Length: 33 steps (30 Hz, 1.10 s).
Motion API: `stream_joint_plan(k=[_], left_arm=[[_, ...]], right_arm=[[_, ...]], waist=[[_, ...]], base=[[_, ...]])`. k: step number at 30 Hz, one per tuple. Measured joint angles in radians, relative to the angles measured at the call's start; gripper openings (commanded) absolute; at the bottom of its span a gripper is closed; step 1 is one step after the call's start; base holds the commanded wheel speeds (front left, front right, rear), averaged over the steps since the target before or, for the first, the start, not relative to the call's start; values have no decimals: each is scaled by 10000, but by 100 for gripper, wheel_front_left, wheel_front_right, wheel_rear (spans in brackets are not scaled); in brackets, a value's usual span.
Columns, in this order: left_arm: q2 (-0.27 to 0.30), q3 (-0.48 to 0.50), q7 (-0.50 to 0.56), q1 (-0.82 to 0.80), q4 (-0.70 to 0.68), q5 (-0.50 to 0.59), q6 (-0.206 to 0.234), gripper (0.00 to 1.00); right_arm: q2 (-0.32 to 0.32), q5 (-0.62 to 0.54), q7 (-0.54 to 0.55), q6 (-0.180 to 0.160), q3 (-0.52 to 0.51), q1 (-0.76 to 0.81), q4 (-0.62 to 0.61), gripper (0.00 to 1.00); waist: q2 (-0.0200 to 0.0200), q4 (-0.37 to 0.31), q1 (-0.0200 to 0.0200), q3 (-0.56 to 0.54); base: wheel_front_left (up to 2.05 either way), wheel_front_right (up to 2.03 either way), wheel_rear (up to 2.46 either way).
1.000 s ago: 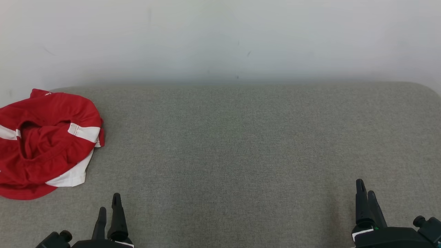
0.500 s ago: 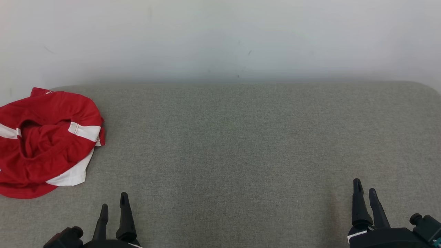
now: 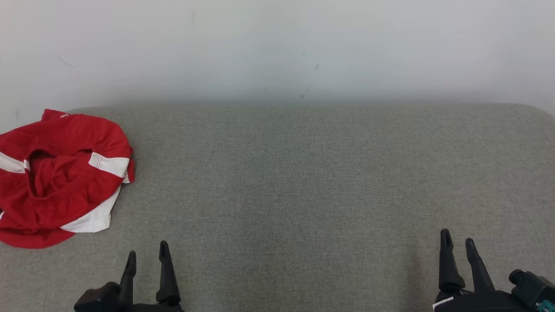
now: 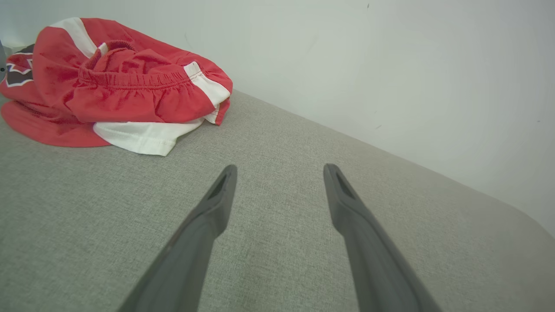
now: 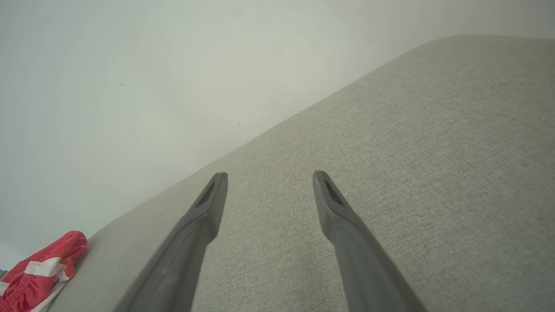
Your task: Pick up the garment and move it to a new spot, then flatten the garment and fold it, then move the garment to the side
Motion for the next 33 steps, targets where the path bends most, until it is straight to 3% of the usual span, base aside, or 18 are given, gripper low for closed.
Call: stream_joint_plan(k=[11,33], left_arm=[[4,-194,-219,58,-52,1616,157,100],[12,-326,-621,114,186,2752,146,100]], right_arm=[[-4,-1043,-228,0,-23,20,290,100],[-17,-2483,-625,0,23,21,685,100]], waist=[[1,31,0,9],[0,117,0,-2]], base=[[0,0,0],[0,0,0]])
